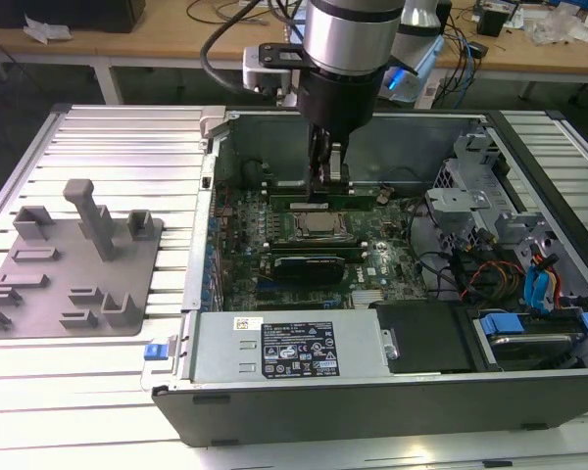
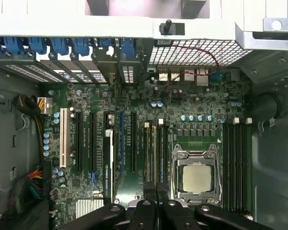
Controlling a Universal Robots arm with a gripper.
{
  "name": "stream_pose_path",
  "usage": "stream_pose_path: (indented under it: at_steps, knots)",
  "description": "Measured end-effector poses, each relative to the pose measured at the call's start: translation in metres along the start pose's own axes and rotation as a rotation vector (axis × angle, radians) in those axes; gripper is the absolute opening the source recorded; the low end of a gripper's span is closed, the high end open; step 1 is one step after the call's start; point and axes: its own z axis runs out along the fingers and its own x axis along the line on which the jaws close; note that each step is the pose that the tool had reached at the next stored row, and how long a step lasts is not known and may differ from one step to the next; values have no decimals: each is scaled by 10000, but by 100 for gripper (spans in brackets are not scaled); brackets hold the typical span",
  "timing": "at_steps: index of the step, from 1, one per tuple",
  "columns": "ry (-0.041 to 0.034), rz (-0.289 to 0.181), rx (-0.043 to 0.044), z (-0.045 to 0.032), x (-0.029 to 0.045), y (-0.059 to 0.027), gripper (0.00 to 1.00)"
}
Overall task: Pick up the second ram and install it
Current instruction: 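Pick up the second ram and move it above second insertion slot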
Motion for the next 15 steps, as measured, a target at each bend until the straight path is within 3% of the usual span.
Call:
stream_pose_path:
  at_steps: [5,10,15]
  knots:
    - [3,0,-1,28,1,-1,9]
    - [-24,-1,0,123,-20,-5,9]
    - [-27,0,0,131,-27,-5,9]
